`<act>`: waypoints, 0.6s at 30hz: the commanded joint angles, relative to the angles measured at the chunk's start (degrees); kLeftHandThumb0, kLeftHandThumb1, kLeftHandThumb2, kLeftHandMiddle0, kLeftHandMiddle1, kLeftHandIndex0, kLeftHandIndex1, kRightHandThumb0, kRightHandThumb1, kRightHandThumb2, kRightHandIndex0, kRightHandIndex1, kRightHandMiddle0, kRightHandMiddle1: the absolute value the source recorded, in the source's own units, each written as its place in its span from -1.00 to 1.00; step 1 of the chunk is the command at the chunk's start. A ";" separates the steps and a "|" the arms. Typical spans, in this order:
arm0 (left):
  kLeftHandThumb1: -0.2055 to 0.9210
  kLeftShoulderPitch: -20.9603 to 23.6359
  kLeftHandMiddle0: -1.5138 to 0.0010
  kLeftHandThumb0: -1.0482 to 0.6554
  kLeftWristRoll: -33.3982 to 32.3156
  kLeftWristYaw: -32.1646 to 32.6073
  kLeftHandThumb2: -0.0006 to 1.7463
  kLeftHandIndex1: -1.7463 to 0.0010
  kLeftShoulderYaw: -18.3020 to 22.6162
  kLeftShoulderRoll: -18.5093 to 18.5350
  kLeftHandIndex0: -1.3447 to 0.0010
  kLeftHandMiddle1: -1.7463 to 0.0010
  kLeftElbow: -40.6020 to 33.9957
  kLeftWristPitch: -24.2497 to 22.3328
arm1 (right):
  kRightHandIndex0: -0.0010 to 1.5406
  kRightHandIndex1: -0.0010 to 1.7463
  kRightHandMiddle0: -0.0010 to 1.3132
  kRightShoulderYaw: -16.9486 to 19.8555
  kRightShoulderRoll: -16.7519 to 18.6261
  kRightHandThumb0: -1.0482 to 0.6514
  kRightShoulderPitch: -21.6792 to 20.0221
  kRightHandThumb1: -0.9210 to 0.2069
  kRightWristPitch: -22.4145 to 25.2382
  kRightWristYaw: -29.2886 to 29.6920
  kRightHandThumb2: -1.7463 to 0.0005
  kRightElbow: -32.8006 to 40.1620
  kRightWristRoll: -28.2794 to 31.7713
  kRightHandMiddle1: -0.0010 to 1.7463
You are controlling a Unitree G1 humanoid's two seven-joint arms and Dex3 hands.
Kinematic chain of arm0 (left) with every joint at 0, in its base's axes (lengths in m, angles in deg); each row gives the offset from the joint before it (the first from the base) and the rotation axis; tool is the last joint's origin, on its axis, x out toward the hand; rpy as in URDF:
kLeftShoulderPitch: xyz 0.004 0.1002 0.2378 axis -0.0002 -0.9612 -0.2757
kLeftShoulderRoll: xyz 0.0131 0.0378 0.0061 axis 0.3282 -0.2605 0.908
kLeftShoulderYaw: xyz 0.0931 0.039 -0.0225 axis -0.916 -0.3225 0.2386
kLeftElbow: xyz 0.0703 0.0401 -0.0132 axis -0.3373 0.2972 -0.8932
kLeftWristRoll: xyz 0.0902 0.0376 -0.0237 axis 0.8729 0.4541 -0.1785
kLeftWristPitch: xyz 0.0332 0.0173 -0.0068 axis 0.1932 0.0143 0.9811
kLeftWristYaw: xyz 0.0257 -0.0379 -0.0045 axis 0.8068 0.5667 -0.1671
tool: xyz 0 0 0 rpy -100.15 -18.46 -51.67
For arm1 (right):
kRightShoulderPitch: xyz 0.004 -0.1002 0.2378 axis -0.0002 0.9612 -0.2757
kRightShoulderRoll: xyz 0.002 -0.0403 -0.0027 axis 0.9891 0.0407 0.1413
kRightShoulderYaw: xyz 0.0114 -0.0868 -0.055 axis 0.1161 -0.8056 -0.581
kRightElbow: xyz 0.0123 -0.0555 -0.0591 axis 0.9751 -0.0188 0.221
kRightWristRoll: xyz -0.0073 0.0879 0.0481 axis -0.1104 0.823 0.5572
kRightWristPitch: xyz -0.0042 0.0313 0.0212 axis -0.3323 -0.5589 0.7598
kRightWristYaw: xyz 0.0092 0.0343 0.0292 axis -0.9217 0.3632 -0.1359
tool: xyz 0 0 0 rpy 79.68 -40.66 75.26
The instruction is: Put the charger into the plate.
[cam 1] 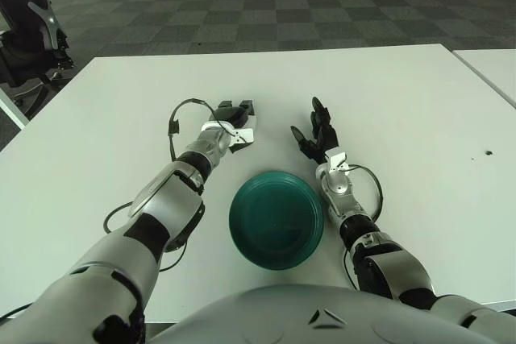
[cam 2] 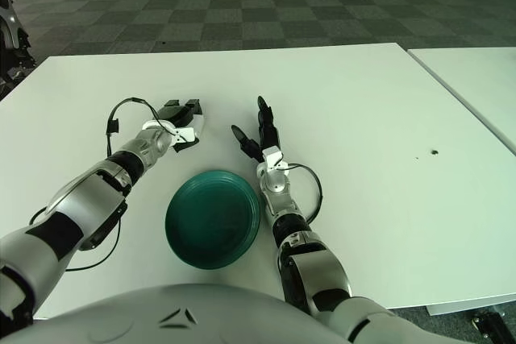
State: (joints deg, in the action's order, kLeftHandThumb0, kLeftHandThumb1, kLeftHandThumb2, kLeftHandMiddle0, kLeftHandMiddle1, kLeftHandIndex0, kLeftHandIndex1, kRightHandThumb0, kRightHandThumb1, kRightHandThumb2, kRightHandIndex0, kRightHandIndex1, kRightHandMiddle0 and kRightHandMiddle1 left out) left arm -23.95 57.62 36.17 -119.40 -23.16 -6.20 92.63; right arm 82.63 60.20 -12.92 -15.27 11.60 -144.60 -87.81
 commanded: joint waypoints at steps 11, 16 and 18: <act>-0.07 1.89 -0.50 -0.31 0.61 3.69 0.50 -1.00 1.23 6.99 0.11 -1.00 0.08 10.92 | -0.92 -0.99 -1.00 1.38 -1.00 -0.65 11.64 -0.94 6.64 0.19 0.75 -9.78 0.68 -0.70; -0.04 2.90 -0.52 -0.31 0.85 6.29 0.48 -1.00 1.53 10.09 0.13 -1.00 -3.50 16.30 | -0.93 -1.00 -1.00 0.90 -0.99 -0.67 11.86 -0.94 7.34 0.69 0.75 -8.98 0.17 -0.70; -0.03 2.59 -0.52 -0.31 1.17 7.60 0.47 -1.00 1.60 11.80 0.13 -1.00 -6.40 18.96 | -0.93 -0.99 -1.00 0.79 -0.99 -0.69 11.93 -0.95 7.70 0.67 0.74 -8.85 0.12 -0.71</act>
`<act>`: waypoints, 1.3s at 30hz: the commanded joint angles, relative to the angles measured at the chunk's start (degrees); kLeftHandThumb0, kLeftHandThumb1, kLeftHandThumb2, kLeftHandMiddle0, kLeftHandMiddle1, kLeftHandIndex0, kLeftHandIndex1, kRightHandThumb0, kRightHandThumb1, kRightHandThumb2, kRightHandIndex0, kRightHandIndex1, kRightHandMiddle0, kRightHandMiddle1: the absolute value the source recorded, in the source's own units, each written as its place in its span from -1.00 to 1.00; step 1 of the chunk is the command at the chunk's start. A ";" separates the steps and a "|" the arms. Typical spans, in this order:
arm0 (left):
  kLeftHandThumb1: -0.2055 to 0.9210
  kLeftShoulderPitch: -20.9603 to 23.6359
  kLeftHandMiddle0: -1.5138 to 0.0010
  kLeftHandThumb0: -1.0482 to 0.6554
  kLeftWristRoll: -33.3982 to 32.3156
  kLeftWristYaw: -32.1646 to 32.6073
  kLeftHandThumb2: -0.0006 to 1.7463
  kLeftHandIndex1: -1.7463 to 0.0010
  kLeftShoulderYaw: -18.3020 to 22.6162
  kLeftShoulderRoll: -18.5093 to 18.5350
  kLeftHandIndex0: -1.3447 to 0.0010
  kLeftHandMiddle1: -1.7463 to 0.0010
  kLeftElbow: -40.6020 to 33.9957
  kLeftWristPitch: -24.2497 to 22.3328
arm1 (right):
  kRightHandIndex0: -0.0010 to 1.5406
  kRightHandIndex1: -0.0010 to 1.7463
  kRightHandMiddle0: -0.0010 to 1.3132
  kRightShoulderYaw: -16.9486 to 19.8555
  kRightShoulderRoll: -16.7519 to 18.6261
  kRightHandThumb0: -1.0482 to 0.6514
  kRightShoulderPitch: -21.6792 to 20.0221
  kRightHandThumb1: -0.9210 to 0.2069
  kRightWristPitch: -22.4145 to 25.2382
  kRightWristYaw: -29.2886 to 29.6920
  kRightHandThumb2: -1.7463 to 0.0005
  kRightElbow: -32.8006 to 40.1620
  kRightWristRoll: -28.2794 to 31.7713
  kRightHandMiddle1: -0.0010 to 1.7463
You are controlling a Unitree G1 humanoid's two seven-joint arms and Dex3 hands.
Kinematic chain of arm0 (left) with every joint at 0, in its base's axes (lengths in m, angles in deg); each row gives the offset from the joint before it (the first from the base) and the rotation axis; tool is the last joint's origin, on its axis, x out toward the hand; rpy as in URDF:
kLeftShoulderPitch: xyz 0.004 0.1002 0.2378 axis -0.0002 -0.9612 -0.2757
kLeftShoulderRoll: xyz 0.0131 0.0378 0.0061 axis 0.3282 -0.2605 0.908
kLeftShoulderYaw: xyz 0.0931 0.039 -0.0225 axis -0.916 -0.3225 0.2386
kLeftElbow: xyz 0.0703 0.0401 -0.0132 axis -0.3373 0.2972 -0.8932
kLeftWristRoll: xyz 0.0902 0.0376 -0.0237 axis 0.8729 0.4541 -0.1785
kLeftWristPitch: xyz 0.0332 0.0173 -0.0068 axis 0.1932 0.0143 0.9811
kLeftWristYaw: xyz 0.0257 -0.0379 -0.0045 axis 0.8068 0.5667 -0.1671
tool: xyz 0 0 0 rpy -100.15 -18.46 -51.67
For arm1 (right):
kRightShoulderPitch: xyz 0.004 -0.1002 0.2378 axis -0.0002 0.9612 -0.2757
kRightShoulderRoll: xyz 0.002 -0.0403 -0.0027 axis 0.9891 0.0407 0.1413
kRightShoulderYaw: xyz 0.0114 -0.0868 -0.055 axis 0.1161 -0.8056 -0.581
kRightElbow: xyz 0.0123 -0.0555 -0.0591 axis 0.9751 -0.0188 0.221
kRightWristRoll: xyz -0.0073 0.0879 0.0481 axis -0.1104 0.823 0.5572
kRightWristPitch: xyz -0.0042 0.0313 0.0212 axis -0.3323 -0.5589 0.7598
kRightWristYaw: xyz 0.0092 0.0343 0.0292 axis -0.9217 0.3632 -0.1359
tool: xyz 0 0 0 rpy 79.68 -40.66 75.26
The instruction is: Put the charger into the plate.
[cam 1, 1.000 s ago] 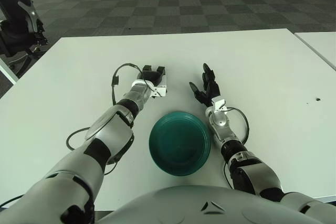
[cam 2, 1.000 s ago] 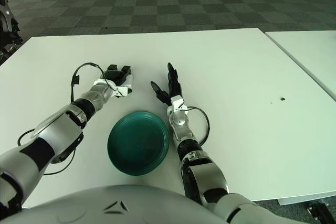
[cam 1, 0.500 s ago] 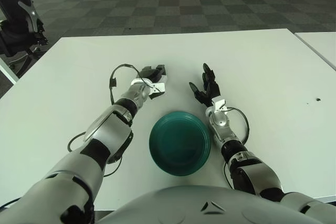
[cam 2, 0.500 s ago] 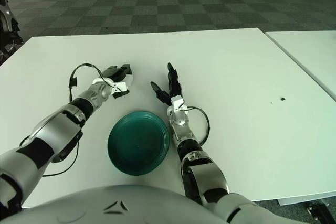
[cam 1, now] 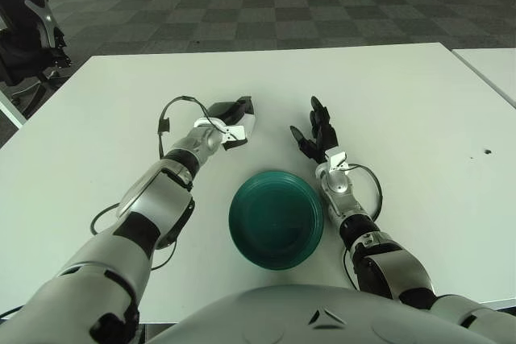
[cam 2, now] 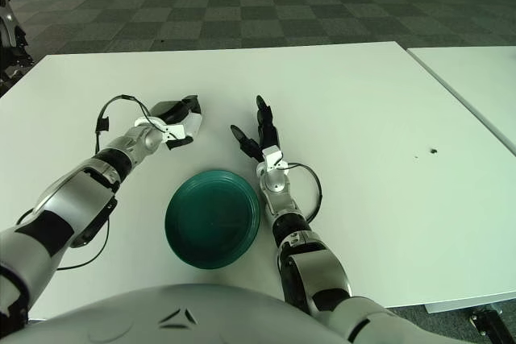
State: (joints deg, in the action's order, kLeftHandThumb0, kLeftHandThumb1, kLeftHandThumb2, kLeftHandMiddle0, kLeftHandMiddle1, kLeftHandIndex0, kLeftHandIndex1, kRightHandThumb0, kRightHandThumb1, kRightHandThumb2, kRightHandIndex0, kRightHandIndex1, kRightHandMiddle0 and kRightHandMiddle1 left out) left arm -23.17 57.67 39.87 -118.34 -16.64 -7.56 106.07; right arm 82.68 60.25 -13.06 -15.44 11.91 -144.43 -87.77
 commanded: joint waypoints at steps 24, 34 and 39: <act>-0.10 -12.43 -0.59 -0.32 6.10 2.80 0.53 -1.00 0.32 13.36 0.08 -1.00 -39.72 12.41 | -0.88 -0.98 -1.00 0.78 -1.37 -0.68 12.11 -1.00 6.90 -1.02 0.70 -10.19 0.35 -0.72; -0.11 -17.22 -0.56 -0.33 4.48 -6.51 0.53 -1.00 0.46 15.36 0.07 -1.00 -51.10 15.52 | -0.87 -0.97 -1.00 0.97 -1.35 -0.69 11.97 -1.00 6.74 -1.28 0.67 -10.53 0.46 -0.70; -0.08 -19.65 -0.54 -0.32 2.36 -12.51 0.51 -1.00 0.25 16.44 0.09 -1.00 -57.16 17.36 | -0.86 -0.97 -1.00 1.13 -1.99 -0.71 11.51 -1.00 7.39 -2.56 0.62 -11.07 0.68 -0.74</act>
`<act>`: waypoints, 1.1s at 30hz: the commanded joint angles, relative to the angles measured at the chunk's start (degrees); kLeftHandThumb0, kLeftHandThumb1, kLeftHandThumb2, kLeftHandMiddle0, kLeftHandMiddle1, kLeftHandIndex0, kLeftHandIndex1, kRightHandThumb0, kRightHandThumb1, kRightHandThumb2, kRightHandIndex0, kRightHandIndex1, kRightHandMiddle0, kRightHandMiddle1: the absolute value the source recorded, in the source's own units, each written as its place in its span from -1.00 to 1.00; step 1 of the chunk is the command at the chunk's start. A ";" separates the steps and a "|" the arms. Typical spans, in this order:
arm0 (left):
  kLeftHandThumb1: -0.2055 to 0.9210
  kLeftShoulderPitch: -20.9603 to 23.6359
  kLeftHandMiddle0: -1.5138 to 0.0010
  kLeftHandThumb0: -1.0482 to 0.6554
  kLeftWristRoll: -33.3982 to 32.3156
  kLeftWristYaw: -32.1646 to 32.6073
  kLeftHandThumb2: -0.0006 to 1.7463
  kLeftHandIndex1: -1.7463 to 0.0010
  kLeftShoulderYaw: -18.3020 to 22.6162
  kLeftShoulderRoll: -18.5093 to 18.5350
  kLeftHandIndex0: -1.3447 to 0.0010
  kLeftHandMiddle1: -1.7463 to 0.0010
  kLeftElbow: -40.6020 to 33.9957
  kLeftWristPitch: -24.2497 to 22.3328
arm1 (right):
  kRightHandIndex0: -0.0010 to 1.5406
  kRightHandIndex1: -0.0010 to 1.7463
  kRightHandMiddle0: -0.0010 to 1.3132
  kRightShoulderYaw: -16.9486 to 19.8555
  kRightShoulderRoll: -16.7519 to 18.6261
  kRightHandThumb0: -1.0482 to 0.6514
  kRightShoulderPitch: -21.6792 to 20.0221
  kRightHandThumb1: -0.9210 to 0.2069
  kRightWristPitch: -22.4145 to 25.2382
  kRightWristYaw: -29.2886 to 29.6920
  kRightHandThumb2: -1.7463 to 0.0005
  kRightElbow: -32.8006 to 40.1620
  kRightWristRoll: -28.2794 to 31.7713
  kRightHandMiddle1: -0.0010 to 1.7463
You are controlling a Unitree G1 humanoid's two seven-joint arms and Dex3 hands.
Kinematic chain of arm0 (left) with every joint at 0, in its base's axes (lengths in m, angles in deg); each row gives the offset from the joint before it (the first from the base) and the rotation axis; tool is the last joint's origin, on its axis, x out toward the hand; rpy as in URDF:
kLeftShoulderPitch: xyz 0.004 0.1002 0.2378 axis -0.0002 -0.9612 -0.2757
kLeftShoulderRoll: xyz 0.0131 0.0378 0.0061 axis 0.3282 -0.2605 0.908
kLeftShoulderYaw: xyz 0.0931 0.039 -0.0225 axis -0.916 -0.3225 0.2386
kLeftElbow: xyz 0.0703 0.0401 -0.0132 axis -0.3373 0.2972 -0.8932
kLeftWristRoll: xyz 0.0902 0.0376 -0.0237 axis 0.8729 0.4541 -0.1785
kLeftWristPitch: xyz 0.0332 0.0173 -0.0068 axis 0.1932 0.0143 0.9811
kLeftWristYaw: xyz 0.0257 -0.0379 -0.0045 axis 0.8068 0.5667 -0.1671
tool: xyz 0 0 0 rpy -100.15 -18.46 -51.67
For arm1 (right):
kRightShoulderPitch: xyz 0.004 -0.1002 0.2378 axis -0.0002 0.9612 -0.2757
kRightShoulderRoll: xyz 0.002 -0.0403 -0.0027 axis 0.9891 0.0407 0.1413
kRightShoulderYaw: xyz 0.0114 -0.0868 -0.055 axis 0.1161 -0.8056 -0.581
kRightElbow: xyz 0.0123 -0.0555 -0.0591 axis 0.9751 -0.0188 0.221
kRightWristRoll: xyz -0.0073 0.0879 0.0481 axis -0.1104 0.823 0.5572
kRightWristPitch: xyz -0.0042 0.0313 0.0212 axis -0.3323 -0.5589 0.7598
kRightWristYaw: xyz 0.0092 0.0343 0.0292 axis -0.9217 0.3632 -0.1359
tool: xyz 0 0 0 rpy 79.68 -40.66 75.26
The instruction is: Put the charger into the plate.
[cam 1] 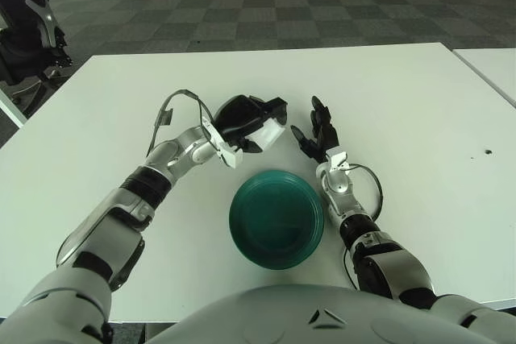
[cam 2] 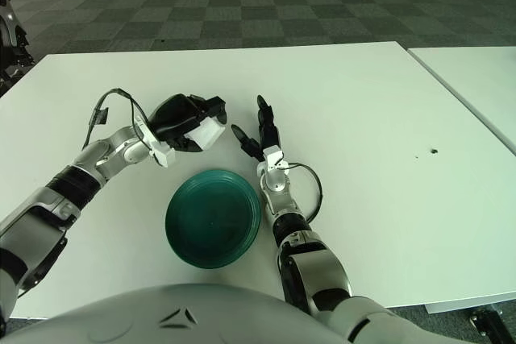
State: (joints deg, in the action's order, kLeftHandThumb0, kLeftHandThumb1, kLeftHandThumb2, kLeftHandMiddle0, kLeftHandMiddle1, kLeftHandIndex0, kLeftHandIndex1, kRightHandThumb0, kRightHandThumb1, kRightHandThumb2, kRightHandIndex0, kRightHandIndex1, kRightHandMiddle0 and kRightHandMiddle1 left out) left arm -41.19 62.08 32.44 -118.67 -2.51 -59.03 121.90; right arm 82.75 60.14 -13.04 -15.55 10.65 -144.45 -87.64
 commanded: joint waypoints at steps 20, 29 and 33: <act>-0.03 -4.61 -0.46 -0.31 -4.84 -15.66 0.47 -1.00 -2.66 2.09 0.13 -1.00 -5.82 15.28 | -0.85 -0.98 -1.00 -0.08 -1.04 -0.63 12.92 -1.00 7.16 0.49 0.51 -6.92 -0.94 -0.75; -0.09 -6.77 -0.50 -0.32 -2.37 -15.67 0.51 -1.00 -2.24 2.45 0.09 -1.00 -8.42 17.29 | -0.89 -1.00 -1.00 -0.53 -1.97 -0.64 11.59 -1.00 7.58 0.49 0.50 -9.20 -1.06 -0.82; -0.08 -7.07 -0.50 -0.32 -4.70 -18.01 0.51 -1.00 -2.78 2.61 0.09 -1.00 -8.59 17.52 | -0.91 -1.00 -1.00 -0.28 -1.80 -0.66 11.27 -1.00 8.57 0.45 0.52 -9.45 -0.66 -0.83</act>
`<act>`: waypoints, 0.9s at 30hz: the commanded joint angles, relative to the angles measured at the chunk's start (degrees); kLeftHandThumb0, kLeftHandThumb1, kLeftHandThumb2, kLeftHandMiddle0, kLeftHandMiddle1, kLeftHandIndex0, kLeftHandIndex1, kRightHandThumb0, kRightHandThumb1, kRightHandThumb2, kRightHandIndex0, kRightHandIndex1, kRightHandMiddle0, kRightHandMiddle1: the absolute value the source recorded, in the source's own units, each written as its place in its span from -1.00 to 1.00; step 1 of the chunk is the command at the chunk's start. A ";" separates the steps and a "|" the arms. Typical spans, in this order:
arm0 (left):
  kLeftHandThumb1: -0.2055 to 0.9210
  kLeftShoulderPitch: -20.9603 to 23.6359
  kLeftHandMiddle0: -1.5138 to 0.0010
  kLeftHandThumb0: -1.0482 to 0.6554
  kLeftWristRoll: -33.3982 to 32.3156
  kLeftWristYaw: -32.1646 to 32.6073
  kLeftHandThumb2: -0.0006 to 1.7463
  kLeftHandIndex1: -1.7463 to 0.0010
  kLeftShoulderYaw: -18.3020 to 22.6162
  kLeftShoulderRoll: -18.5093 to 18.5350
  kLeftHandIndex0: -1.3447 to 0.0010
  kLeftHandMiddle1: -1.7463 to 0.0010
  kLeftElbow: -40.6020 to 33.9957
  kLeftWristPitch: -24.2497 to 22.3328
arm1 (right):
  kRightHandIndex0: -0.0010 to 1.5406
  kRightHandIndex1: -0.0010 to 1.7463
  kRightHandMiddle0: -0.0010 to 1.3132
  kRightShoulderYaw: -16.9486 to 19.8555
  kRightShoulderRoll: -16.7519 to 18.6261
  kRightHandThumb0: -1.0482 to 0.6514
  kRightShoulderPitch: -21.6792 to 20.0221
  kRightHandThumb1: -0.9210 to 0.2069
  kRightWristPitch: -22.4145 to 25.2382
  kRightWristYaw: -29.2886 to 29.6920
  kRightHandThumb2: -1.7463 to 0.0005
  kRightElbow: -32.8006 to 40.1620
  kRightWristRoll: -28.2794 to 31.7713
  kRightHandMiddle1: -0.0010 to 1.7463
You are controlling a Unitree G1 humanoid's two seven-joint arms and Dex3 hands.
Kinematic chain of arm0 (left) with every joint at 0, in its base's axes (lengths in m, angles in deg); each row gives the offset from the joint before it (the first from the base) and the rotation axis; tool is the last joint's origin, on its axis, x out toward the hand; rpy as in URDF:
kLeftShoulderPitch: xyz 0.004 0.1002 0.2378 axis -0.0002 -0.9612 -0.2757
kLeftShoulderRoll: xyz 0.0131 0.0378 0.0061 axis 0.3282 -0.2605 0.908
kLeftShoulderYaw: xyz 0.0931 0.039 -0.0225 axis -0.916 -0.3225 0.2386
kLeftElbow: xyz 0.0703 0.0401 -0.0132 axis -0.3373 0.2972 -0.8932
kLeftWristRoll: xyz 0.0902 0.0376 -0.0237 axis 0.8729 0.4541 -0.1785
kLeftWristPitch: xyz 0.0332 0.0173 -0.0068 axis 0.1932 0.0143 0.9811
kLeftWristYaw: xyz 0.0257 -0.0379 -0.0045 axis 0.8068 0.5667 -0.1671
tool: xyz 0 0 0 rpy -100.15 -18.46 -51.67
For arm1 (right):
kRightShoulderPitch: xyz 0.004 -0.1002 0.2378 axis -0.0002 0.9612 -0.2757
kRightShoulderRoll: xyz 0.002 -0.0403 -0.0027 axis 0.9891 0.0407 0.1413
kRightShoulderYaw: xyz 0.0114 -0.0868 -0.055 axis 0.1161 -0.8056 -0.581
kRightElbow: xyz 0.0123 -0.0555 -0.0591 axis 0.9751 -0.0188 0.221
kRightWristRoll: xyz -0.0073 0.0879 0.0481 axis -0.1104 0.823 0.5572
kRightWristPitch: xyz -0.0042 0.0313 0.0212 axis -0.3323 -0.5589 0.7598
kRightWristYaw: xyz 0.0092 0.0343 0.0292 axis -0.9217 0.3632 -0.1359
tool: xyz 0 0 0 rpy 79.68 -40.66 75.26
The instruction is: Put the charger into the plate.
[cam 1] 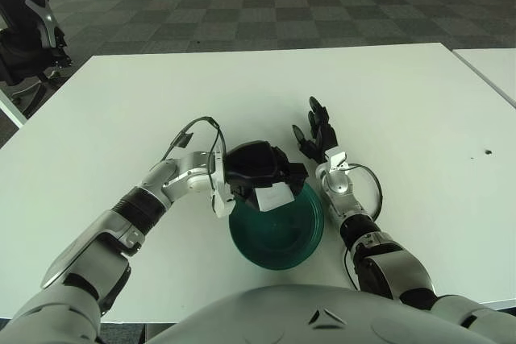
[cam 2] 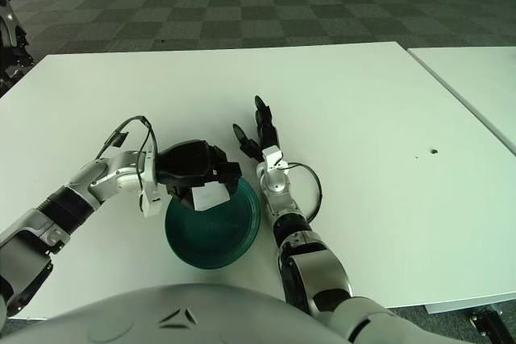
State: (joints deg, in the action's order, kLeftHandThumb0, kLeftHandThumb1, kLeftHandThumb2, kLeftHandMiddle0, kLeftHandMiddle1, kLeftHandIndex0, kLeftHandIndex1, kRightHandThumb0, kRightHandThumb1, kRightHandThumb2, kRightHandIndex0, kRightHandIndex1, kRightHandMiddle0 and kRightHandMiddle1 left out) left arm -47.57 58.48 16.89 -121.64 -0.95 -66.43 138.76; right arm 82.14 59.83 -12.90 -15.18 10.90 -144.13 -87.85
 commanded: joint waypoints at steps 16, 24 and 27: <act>-0.05 -1.27 -0.52 -0.31 1.05 -3.38 0.48 -1.00 0.67 -0.50 0.12 -1.00 0.36 3.23 | -0.92 -1.00 -1.00 1.84 -0.78 -0.61 10.00 -1.00 8.20 -0.16 0.55 -11.15 0.91 -0.72; -0.02 -1.74 -0.47 -0.31 3.91 -1.70 0.45 -1.00 0.74 -1.34 0.14 -1.00 1.56 4.29 | -0.94 -1.00 -1.00 2.07 -0.84 -0.62 9.67 -1.00 8.51 -0.14 0.54 -11.73 1.00 -0.74; 0.02 -2.76 -0.39 -0.30 3.21 -1.32 0.43 -1.00 0.88 -2.08 0.16 -1.00 2.42 3.53 | -0.94 -1.00 -1.00 1.95 -0.92 -0.62 9.62 -1.00 8.33 -0.05 0.53 -11.85 0.81 -0.73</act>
State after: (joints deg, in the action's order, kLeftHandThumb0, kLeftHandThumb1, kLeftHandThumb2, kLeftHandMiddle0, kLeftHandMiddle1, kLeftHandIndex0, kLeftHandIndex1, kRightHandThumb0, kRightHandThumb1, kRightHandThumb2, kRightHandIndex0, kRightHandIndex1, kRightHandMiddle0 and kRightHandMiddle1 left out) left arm -48.97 61.35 13.67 -122.01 -2.55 -65.25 142.75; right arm 82.82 60.07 -13.15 -15.16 10.79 -144.60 -87.59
